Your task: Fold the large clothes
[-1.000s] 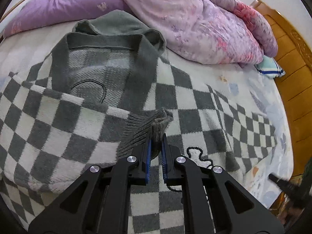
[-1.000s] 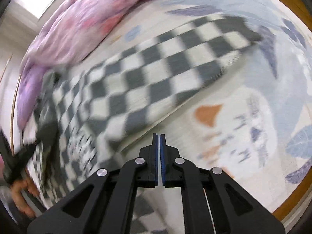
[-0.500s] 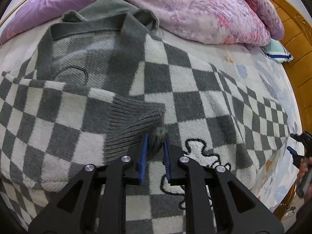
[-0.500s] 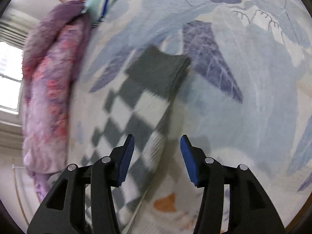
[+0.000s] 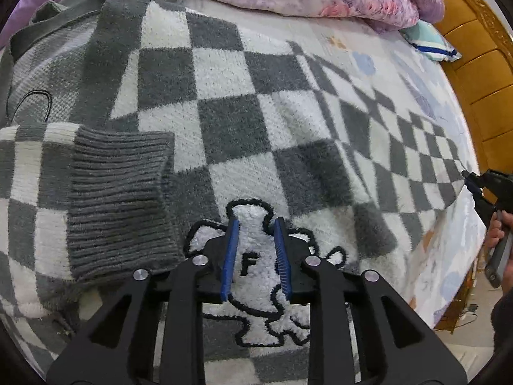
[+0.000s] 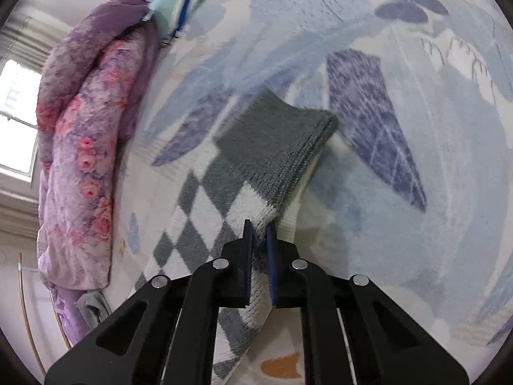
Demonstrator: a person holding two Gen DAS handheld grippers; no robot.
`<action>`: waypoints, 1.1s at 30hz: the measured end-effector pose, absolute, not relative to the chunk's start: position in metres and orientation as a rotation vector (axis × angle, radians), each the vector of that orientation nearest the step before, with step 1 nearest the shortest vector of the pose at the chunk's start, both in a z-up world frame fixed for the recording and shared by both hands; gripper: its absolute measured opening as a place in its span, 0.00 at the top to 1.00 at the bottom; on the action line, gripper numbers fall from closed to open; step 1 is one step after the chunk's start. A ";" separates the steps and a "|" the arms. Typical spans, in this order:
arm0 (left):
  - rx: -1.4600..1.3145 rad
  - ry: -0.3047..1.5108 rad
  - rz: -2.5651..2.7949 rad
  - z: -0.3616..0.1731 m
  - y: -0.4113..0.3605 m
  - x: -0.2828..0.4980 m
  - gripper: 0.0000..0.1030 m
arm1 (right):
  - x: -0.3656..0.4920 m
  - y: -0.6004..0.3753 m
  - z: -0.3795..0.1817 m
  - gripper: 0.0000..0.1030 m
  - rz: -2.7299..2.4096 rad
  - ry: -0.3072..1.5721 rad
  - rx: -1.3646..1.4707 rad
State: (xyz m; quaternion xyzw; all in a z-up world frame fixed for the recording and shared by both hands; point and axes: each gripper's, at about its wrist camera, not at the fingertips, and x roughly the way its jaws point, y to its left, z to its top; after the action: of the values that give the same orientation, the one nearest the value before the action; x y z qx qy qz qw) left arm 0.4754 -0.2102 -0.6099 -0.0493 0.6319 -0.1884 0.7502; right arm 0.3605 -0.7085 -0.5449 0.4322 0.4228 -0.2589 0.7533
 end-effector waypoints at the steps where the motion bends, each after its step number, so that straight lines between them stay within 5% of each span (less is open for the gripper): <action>1: -0.122 1.376 -0.418 -0.607 -0.208 0.475 0.76 | 0.363 -0.700 -0.532 0.93 -0.551 0.902 0.901; 9: -0.311 1.259 -0.438 -0.546 -0.138 0.469 0.54 | 0.386 -0.575 -0.418 0.94 -0.378 0.747 0.551; 17: -0.350 1.157 -0.196 -0.495 0.037 0.456 0.46 | 0.410 -0.357 -0.349 0.94 -0.026 0.687 0.316; 23: -0.400 1.137 -0.025 -0.489 0.162 0.433 0.46 | 0.410 -0.193 -0.378 0.94 0.211 0.784 0.280; 33: -0.446 1.177 0.038 -0.510 0.236 0.405 0.46 | 0.412 -0.029 -0.544 0.87 0.355 1.220 0.080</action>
State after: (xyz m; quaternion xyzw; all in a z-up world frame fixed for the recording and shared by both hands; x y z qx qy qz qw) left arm 0.4055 0.2364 -0.5100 -0.2083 0.5503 0.0178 0.8083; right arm 0.4121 -0.0289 -0.5436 0.0372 0.5696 0.1659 0.8042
